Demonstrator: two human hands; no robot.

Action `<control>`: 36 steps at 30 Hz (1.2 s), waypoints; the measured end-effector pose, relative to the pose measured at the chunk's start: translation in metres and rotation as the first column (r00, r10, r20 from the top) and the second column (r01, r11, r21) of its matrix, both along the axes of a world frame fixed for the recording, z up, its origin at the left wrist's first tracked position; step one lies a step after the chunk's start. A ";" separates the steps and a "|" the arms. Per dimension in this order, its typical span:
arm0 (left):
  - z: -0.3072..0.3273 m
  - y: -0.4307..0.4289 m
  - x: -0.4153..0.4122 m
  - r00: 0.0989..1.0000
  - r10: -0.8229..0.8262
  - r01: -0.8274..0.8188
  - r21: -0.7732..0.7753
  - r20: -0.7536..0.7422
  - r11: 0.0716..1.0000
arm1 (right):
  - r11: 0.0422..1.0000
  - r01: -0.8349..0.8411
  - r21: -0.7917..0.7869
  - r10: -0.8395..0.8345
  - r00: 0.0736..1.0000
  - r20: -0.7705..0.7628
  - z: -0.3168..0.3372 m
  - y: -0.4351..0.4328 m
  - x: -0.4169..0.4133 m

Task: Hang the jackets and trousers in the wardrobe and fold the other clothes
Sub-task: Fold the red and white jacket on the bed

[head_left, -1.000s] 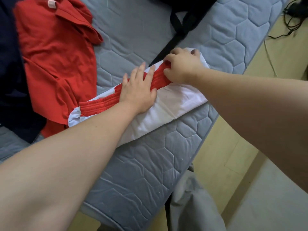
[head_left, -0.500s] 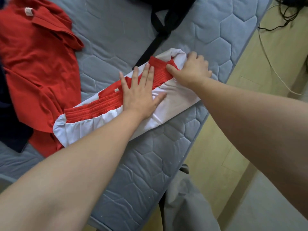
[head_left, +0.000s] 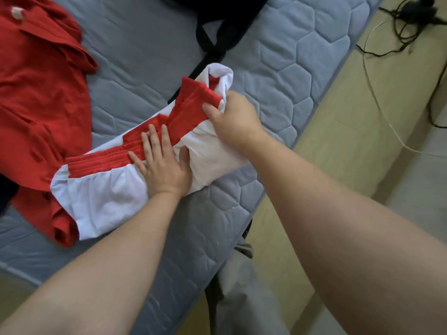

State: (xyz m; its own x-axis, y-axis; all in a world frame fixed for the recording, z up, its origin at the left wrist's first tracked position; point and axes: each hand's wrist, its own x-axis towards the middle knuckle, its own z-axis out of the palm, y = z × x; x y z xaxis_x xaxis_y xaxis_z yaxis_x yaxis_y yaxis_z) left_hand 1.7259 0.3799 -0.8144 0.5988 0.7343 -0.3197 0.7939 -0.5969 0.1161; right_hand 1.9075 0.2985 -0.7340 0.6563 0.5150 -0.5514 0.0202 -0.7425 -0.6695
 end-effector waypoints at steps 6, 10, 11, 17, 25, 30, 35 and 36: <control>-0.004 -0.046 0.051 0.991 0.070 -0.054 -0.130 0.117 0.990 | 1.000 -0.014 0.021 0.008 0.954 0.300 0.045 -0.006 -0.010; 0.019 -0.038 0.047 0.965 0.067 -0.009 -0.228 0.252 0.974 | 0.985 -0.080 -0.155 0.135 0.914 0.382 0.056 -0.011 -0.023; 0.028 -0.030 0.037 0.931 0.066 0.004 -0.190 0.359 0.982 | 0.982 -0.081 -0.169 0.141 0.911 0.386 0.059 -0.010 -0.025; 0.035 -0.004 -0.028 0.954 0.102 -0.005 -0.328 0.282 0.945 | 0.980 -0.096 -0.177 0.156 0.915 0.371 0.079 0.017 -0.054; 0.067 0.067 -0.054 0.619 0.786 -0.137 -0.982 0.018 0.130 | 0.956 -0.208 -0.209 0.260 0.928 0.267 0.072 0.076 -0.162; 0.061 0.110 -0.120 0.437 0.877 -0.204 -0.972 -0.201 -0.121 | 0.953 -0.187 -0.238 0.255 0.920 0.297 0.046 0.099 -0.227; 0.056 0.122 -0.148 0.379 0.898 -0.130 -0.973 -0.224 -0.188 | 0.942 -0.258 -0.215 0.283 0.954 0.098 0.005 0.111 -0.275; 0.057 0.121 -0.147 0.391 0.899 -0.127 -0.979 -0.197 -0.159 | 0.940 -0.288 -0.183 0.289 0.957 -0.019 -0.001 0.109 -0.281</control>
